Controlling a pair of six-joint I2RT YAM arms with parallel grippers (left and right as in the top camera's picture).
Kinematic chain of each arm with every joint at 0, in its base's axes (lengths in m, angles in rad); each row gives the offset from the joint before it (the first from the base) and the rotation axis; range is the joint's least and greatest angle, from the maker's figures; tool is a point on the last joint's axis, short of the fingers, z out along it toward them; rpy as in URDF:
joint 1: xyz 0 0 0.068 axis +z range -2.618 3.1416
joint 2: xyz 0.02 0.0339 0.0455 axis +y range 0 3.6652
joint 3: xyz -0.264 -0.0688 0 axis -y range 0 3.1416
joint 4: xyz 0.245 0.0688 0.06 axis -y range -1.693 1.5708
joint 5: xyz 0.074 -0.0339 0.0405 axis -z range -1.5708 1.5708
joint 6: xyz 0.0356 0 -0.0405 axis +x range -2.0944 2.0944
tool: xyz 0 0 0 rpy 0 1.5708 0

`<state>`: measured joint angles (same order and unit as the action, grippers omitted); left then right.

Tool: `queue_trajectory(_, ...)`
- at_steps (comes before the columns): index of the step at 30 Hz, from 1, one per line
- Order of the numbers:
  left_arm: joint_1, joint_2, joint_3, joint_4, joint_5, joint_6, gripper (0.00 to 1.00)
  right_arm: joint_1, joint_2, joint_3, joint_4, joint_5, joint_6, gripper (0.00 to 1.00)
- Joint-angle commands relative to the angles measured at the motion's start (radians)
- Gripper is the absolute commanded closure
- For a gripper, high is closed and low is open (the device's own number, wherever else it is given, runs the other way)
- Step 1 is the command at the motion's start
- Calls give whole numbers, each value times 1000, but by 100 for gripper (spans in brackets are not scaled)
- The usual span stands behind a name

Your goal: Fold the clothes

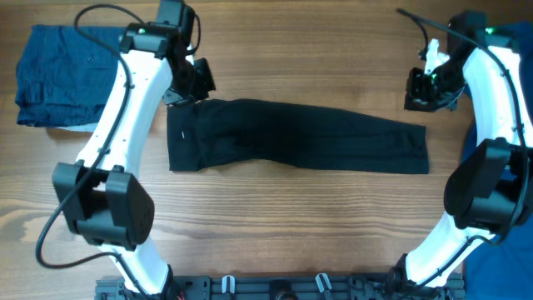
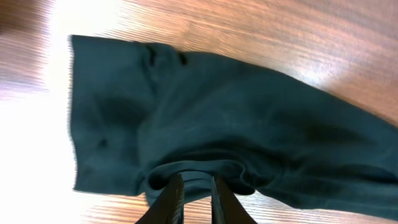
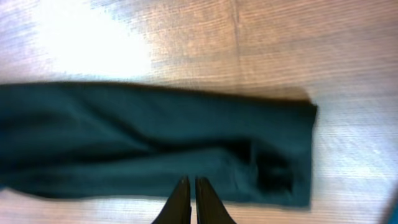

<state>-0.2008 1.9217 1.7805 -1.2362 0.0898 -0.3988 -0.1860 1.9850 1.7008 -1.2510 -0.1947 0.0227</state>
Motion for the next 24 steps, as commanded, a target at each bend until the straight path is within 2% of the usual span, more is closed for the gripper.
queue_trajectory(1, -43, 108, 3, 19, 53, 2, 88, 10, -6, -155, 125, -79, 3, 96)
queue_trajectory(4, -89, 207, 3, 54, 78, 2, 92, 12, -6, -368, 265, -83, 4, 96)
queue_trajectory(7, -95, 242, 3, 55, 77, 2, 93, 11, -6, -414, 242, -41, 11, 96)
queue_trajectory(10, -95, 266, 3, 67, 74, 10, 96, 11, -6, -433, 198, -7, 59, 96)
queue_trajectory(13, -95, 267, 3, 67, 74, 24, 96, 11, -45, -341, 165, -192, 4, 96)
queue_trajectory(15, -95, 267, 3, 67, 74, 24, 96, 11, -90, -286, 173, -201, 6, 96)
queue_trajectory(22, -95, 267, 3, 66, 74, 24, 96, 14, -57, -362, 395, -187, 33, 96)
queue_trajectory(24, -95, 267, 3, 66, 74, 24, 96, 15, -45, -407, 440, -116, 67, 96)
